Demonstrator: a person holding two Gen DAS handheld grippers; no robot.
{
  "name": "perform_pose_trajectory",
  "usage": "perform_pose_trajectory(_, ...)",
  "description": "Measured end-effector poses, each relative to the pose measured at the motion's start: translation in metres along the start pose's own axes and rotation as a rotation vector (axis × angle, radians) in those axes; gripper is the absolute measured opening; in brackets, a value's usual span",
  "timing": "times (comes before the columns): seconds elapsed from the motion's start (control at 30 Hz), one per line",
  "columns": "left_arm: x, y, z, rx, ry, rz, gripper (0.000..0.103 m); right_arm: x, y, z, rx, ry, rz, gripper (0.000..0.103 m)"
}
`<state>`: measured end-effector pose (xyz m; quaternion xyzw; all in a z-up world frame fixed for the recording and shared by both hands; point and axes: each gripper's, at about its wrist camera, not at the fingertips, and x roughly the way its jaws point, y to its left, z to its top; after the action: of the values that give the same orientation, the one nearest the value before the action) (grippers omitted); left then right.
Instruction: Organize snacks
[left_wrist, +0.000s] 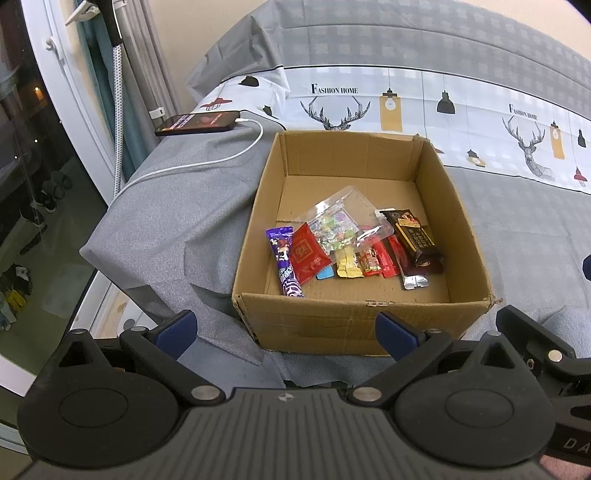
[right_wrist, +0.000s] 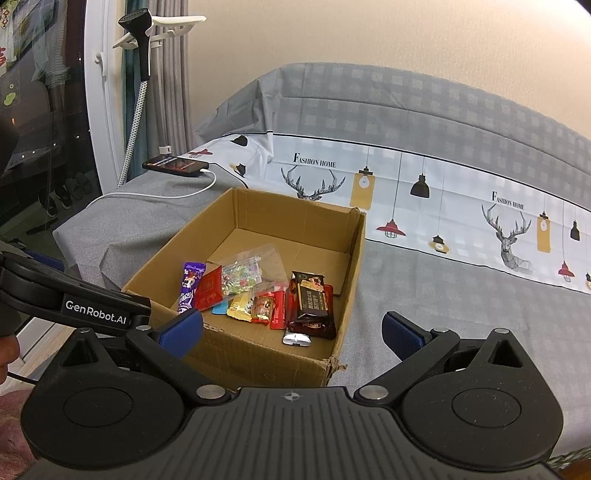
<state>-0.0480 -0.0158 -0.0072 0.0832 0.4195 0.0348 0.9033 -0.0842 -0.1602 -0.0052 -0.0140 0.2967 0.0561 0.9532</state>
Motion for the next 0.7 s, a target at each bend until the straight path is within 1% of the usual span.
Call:
perform_pose_trajectory(0.5,0.0002,0.004,-0.0001,0.003,0.004,0.002,0.103,-0.0016,0.0004,0.0015,-0.007,-0.006,0.003,0.103)
perform_pose_trajectory(0.7,0.0013,0.0042,-0.0004,0.004,0.014,0.014,0.103,-0.0014,0.0008,0.0009,-0.004,-0.005,0.004,0.103)
